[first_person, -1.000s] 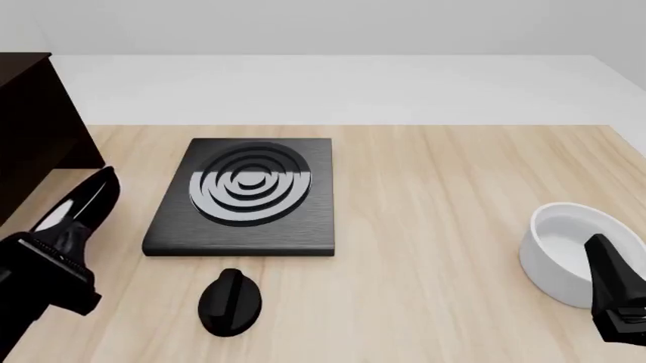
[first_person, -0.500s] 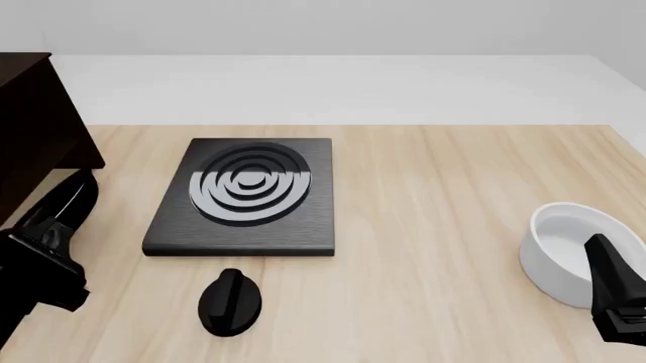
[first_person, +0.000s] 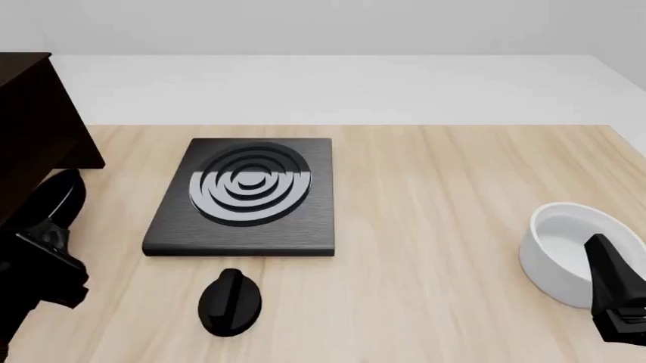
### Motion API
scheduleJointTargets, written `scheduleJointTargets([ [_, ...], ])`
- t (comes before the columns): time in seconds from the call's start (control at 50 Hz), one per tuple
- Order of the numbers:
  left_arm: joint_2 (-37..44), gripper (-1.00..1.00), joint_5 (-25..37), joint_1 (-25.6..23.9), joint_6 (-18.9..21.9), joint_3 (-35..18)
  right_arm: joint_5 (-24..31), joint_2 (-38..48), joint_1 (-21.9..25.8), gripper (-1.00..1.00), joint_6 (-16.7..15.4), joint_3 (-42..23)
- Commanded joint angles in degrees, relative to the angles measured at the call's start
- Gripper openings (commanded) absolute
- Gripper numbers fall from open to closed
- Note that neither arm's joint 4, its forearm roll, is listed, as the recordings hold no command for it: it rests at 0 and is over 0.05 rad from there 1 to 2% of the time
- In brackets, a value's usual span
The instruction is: Put the frying pan under the cabinet shelf.
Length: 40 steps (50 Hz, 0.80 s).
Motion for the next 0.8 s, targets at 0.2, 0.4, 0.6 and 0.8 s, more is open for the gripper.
scheduleJointTargets([
  [0.2,14.99,-1.0,-11.6,6.13,1.59,0.95,0.0,0.01,-0.01,1.0,0.02,0.0],
  [0.4,13.91,-1.0,-10.33,8.39,2.01,0.95,0.0,-0.01,0.0,1.0,-0.01,0.0],
  [0.6,15.47,-1.0,-11.73,11.07,2.97,0.95,0.0,-0.02,0.0,1.0,0.0,0.0],
  [0.8,15.31,-1.0,-11.89,12.69,3.9,0.95,0.0,0.02,0.0,1.0,0.0,0.0],
])
